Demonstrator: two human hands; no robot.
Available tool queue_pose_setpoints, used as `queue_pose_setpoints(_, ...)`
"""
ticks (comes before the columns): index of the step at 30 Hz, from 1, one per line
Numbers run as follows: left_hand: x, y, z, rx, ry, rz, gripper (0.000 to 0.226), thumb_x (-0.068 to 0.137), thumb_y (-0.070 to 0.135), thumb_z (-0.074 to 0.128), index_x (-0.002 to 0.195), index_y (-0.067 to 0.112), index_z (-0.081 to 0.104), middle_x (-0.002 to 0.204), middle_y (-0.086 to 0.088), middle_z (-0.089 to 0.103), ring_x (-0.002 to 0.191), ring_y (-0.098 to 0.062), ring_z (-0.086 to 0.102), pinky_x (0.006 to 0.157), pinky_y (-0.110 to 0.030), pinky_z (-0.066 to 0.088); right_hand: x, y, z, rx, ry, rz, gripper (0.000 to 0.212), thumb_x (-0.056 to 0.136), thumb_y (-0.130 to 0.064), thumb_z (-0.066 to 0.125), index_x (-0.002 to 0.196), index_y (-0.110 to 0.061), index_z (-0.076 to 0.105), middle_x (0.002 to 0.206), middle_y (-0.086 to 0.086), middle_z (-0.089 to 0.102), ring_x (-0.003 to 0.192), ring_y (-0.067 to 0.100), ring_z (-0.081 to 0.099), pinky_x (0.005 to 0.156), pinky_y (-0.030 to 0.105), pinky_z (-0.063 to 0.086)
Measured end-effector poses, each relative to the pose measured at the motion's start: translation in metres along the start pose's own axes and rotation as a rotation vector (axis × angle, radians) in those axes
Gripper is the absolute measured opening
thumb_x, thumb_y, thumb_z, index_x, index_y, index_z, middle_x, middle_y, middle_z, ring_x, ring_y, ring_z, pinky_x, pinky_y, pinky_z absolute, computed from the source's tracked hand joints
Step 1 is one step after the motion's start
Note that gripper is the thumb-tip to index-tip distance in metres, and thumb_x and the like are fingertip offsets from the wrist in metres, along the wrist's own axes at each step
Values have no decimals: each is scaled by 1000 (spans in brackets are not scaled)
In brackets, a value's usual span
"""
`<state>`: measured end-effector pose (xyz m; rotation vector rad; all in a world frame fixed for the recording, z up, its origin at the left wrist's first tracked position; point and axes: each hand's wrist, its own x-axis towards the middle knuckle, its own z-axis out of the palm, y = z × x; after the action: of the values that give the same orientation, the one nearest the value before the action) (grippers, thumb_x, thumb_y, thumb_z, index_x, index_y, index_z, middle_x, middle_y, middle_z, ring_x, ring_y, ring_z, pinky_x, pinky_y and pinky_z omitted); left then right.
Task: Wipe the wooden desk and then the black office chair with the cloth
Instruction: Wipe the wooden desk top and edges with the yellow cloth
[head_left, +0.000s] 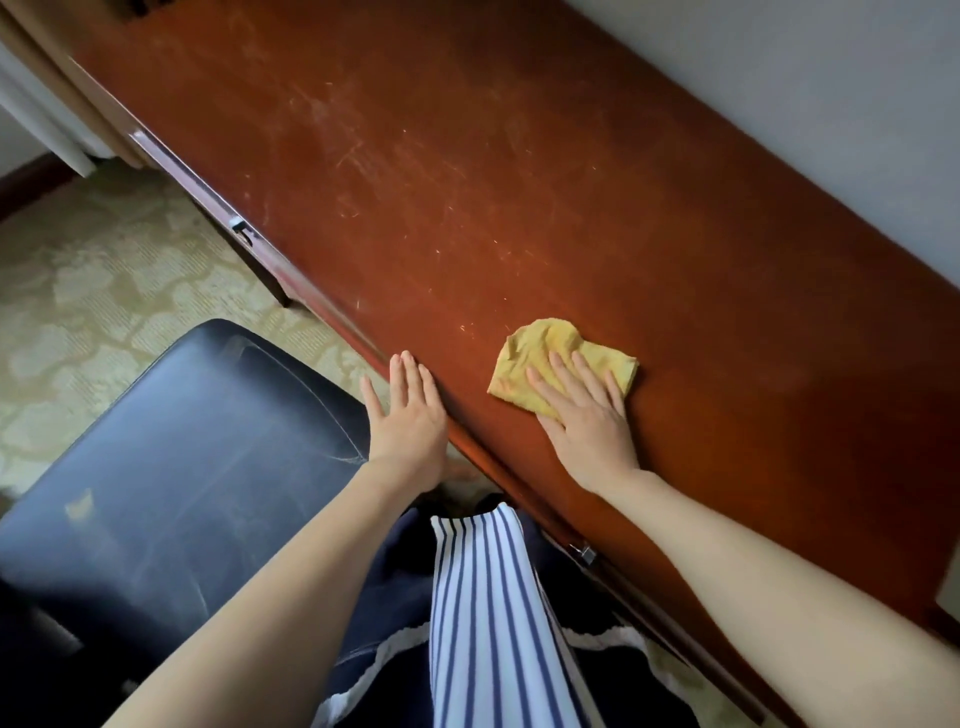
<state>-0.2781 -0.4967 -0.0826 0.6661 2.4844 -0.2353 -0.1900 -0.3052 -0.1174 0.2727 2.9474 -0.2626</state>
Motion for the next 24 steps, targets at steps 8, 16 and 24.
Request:
queue_pose_setpoints(8, -3, -4, 4, 53, 111, 69, 120, 75, 75, 50, 146, -5, -6, 154, -27, -6, 143, -38, -11, 108, -63, -6, -72, -5, 5, 32, -83, -316, 67, 85, -20, 64, 144, -30, 34, 153, -4, 28, 144, 22, 19, 116, 50, 12)
queue_pose_setpoints(16, -7, -26, 8, -197, 254, -17, 84, 90, 47, 48, 149, 7, 3, 157, -13, 2, 144, -33, -11, 110, -61, -8, -39, 7, -12, -7, -283, -464, 74, 92, -15, 53, 145, -42, 9, 155, -17, 2, 144, 6, -9, 117, 33, -10)
queue_pose_setpoints(24, -20, -35, 19, -344, 221, -196, 75, 95, 41, 41, 149, 8, 2, 158, -13, 0, 144, -31, -11, 110, -59, -9, 71, -42, -30, -84, -334, -541, 63, 99, -22, 41, 148, -42, 7, 158, -13, -2, 145, 11, -7, 117, 35, -4)
